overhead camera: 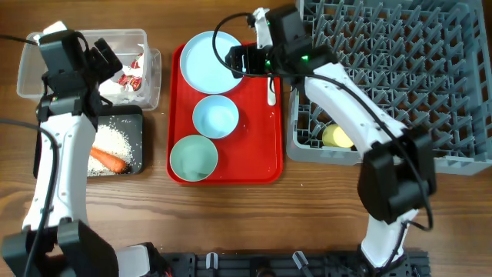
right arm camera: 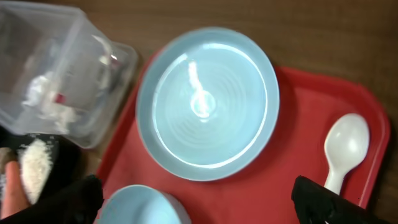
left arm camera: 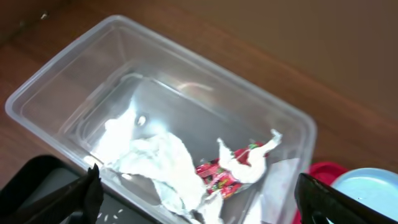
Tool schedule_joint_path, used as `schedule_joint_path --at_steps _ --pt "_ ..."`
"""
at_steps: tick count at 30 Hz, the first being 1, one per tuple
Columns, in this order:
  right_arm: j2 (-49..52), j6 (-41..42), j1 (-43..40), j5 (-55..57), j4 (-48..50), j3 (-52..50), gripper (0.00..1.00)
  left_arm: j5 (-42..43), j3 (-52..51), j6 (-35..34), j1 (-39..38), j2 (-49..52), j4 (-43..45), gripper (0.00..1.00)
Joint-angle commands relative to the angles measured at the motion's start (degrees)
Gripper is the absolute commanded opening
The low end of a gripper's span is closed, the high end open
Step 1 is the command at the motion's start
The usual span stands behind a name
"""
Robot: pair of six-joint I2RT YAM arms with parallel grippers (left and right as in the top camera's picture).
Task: Sort waste into correct bins and load items into the dishwasher rack
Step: 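Grasp the light-blue bowl with the right gripper and lift it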
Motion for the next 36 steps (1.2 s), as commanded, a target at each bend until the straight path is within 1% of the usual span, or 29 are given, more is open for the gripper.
schedule_joint_path --at_steps 1,2,4,8,11,12,14,16,17,19,23,24,25,26,27,28,33,36 --pt "3.6 4.3 0.3 -0.5 0.3 0.9 0.97 -2.5 1.0 1.4 0.3 1.5 -3.8 1.00" --pt "3.8 4.3 0.4 -0.6 -0.1 0.9 0.94 -2.6 1.0 1.4 0.3 1.6 -5.4 1.00" --pt "3.8 4.1 0.5 -0.6 -2.5 0.9 0.94 -2.6 1.0 1.4 0.3 1.6 -7.3 1.00" --pt "3.8 4.0 0.8 -4.7 -11.3 0.9 0.87 -2.6 1.0 1.4 0.3 1.6 -7.3 1.00" --pt "3.8 3.1 2.5 -4.8 -16.7 0.5 0.81 -2.6 1.0 1.4 0.3 1.6 -7.3 1.00" --pt "3.8 3.2 2.8 -4.9 -17.0 -0.2 0.78 -2.6 1.0 1.4 0.3 1.6 -7.3 1.00" --pt "3.8 3.8 3.4 -5.7 -17.0 -1.6 0.67 -2.6 1.0 1.4 0.3 1.6 -7.3 1.00" --pt "3.8 5.9 4.0 -5.7 -16.8 -2.7 0.58 -2.6 1.0 1.4 0.3 1.6 -7.3 1.00" --pt "3.9 7.1 4.3 -5.7 -16.4 -3.3 0.56 -2.6 1.0 1.4 0.3 1.6 -7.3 1.00" --pt "3.9 9.8 5.0 -5.6 -15.1 -4.8 0.48 -2.6 1.0 1.4 0.3 1.6 -7.3 1.00" --pt "5.7 13.2 7.1 -5.9 -12.4 -6.8 0.43 -2.6 1.0 1.4 0.3 1.6 -7.3 1.00" --pt "6.4 13.3 7.5 -6.4 -11.5 -6.8 0.36 -2.6 1.0 1.4 0.3 1.6 -7.3 1.00" --pt "6.4 13.9 7.5 -6.5 -11.2 -6.8 0.26 -2.6 1.0 1.4 0.3 1.6 -7.3 1.00" --pt "6.4 14.6 7.5 -6.3 -11.1 -6.8 0.21 -2.6 1.0 1.4 0.3 1.6 -7.3 1.00" --pt "6.4 14.8 7.5 -6.3 -11.0 -6.8 0.12 -2.6 1.0 1.4 0.3 1.6 -7.3 1.00" --pt "6.4 14.8 7.5 -6.3 -10.9 -6.8 0.05 -2.6 1.0 1.4 0.3 1.6 -7.3 1.00" --pt "5.3 15.1 7.0 -5.0 -11.8 -6.8 0.04 -2.6 1.0 1.4 0.3 1.6 -7.3 1.00" --pt "0.5 14.4 6.4 2.0 -14.2 -6.7 0.04 -2.6 1.0 1.4 0.3 1.6 -7.3 1.00"
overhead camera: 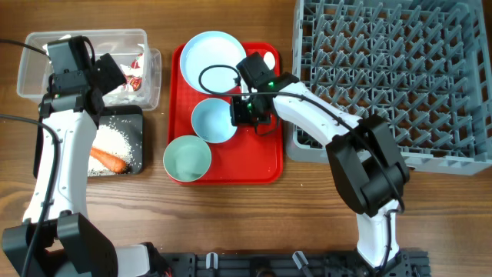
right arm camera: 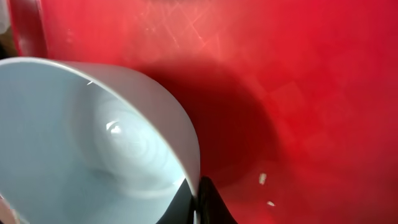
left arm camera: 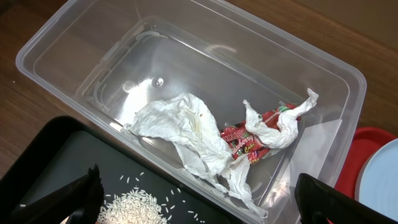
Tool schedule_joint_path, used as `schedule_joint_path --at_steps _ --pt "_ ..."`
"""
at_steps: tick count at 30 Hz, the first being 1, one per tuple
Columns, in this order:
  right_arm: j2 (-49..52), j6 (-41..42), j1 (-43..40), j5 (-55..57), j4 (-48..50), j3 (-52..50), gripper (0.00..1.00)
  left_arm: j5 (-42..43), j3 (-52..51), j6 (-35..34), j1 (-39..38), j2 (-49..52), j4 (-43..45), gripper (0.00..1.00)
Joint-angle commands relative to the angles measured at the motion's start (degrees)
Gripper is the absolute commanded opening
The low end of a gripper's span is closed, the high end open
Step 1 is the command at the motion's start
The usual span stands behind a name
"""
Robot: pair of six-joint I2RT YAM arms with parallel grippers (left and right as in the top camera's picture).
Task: Sort waste into correct bins and load items into the dishwasher rack
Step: 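Grasp the light-blue bowl with the right gripper and lift it, then place the light-blue bowl upside down in the dish rack's back corner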
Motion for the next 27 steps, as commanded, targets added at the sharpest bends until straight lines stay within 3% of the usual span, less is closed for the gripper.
schedule_joint_path --at_steps 1,5,9,12,15,18,19,23,25,27 --pt "-6.9 -0.5 -1.0 8.6 -2.7 0.0 0.04 -0.9 1.0 0.9 0.3 0.5 0.1 1.00" --pt "-18.4 -1.8 -2.4 21.5 -6.4 0.0 0.04 -0.9 1.0 0.9 0.3 0.5 0.1 1.00" --pt "-29.6 -1.5 -2.8 51.7 -5.6 0.0 0.04 -0.9 1.0 0.9 0.3 0.5 0.1 1.00" --pt "-29.6 -4.1 -3.5 72.4 0.6 0.0 0.04 -0.9 1.0 0.9 0.3 0.5 0.1 1.00" --pt "-25.0 -12.4 -7.0 83.8 14.8 0.0 0.04 -0.9 1.0 0.9 0.3 0.5 0.1 1.00" --pt "-17.0 -27.4 -11.8 85.2 36.4 0.0 0.04 -0.9 1.0 0.9 0.3 0.5 0.1 1.00" --pt "-12.7 -35.8 -13.5 86.6 47.1 0.0 0.04 -0.9 1.0 0.9 0.3 0.5 0.1 1.00" --pt "-3.4 -55.8 -15.3 87.5 69.0 0.0 0.04 -0.9 1.0 0.9 0.3 0.5 0.1 1.00" --pt "1.0 -63.1 -15.6 87.5 77.3 0.0 0.04 -0.9 1.0 0.9 0.3 0.5 0.1 1.00" --pt "2.9 -63.8 -15.6 87.3 78.3 0.0 0.04 -0.9 1.0 0.9 0.3 0.5 0.1 1.00"
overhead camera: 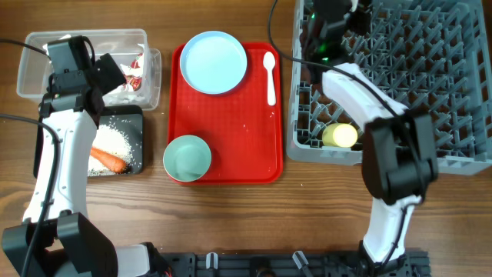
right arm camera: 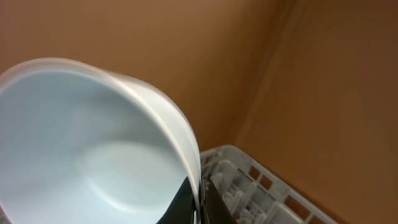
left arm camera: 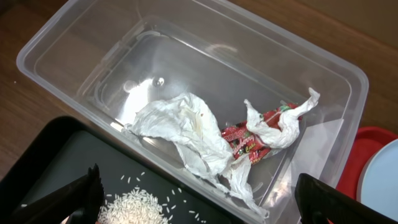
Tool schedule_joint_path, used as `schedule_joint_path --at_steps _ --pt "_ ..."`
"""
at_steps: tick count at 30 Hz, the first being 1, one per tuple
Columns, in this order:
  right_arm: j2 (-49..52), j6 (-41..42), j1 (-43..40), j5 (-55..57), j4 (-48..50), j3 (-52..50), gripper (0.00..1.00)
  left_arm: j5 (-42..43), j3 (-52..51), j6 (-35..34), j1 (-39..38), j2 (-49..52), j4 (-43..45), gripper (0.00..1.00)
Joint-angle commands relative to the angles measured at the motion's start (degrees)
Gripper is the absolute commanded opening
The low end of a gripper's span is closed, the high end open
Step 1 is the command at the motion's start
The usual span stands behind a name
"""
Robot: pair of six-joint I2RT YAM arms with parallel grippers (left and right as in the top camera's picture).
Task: Sort waste into correct bins and load items into the dishwasher rack
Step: 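Place the light-blue bowl upside down in the dish rack's back corner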
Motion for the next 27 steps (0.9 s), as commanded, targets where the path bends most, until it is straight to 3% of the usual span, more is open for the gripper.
schedule_joint_path --at_steps 1,7,18,23,27 --pt "4.1 -11.6 0.3 1.7 2.1 0.5 0.04 -0.7 1.0 0.7 0.3 0.4 0.1 1.00" --pt "7.3 -9.0 0.0 0.0 1.3 0.5 0.04 -0.7 1.0 0.7 0.3 0.4 0.1 1.00" --pt "7.4 4.5 0.0 -5.1 -11.6 0.5 0.04 -0.7 1.0 0.7 0.3 0.4 0.1 1.00" --pt "7.4 3.4 0.6 -4.3 -12.8 0.5 0.04 -0.7 1.0 0.7 0.3 0.4 0.1 1.00" --pt "7.4 -2.4 2.7 1.0 -13.9 0.5 0.04 -0.7 1.0 0.7 0.3 0.4 0.1 1.00"
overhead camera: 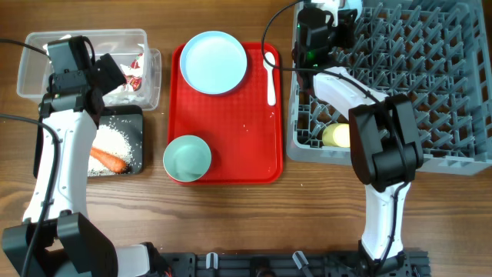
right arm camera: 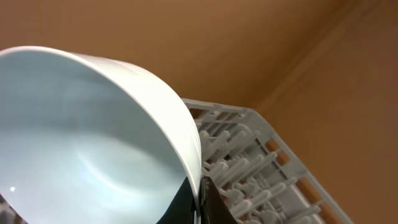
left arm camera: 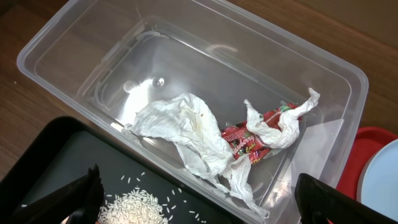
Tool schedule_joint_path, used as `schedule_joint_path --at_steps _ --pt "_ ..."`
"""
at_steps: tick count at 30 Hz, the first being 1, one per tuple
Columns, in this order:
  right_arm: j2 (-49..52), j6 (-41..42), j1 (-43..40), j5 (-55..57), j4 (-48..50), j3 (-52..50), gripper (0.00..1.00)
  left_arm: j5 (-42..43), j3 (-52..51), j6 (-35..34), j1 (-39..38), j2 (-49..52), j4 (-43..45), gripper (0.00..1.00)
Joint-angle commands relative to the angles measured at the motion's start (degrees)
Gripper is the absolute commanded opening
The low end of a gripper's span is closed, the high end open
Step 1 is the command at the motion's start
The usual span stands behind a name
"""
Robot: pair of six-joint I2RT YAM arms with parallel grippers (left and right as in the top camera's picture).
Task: Sort waste into correct bins and load items into the dishwasher rack
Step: 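Place the light-blue bowl upside down in the dish rack's back corner, then reach right gripper to the green bowl and grasp its rim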
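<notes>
My right gripper (right arm camera: 199, 202) is shut on the rim of the light blue bowl (right arm camera: 93, 137). It holds the bowl tilted over the far left corner of the grey dishwasher rack (overhead camera: 415, 77); grey pegs (right arm camera: 249, 162) show just past the rim. In the overhead view the right gripper (overhead camera: 324, 27) hides most of the bowl. On the red tray (overhead camera: 261, 146) lie a blue plate (overhead camera: 217, 61), a white spoon (overhead camera: 270, 73) and a green bowl (overhead camera: 189, 157). My left gripper (left arm camera: 199, 211) hangs open above the clear bin (left arm camera: 311, 118), which holds crumpled tissue (left arm camera: 180, 127) and a red wrapper (left arm camera: 245, 143).
A black tray (overhead camera: 132, 115) with rice (overhead camera: 113, 141) and a carrot (overhead camera: 108, 160) sits in front of the clear bin. A yellow item (overhead camera: 336, 136) lies in the rack's near left part. The rack stands right beside the red tray.
My right gripper has shifted slightly left over the rack's far left corner, still holding the bowl, and the rack pegs now show closer behind the rim. The left arm has not moved.
First my right gripper was open above the plate, with the blue bowl in the middle of the tray. Then it was shut on the bowl's rim on the tray. After that the bowl was off the tray and over the rack's far corner, where it remains. The left gripper stayed open over the clear bin.
</notes>
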Motion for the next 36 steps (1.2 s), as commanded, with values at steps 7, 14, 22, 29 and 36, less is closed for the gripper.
schedule_joint_path --at_steps 7,14,22,29,36 --pt "1.0 -8.2 5.0 8.3 -0.9 0.5 0.22 -0.7 1.0 0.7 0.3 0.3 0.1 1.00" --pt "1.0 -8.2 7.4 8.0 -0.8 0.5 0.35 -0.7 1.0 0.7 0.3 0.3 0.1 1.00" --pt "1.0 -9.3 9.1 6.2 2.6 0.5 0.55 -0.7 1.0 0.7 0.3 0.3 0.1 1.00" --pt "1.0 -10.6 14.6 5.4 8.7 0.5 0.86 -0.7 1.0 0.7 0.3 0.3 0.1 1.00" --pt "0.1 -5.4 20.1 5.2 9.9 0.5 1.00 -0.7 1.0 0.7 0.3 0.3 0.1 1.00"
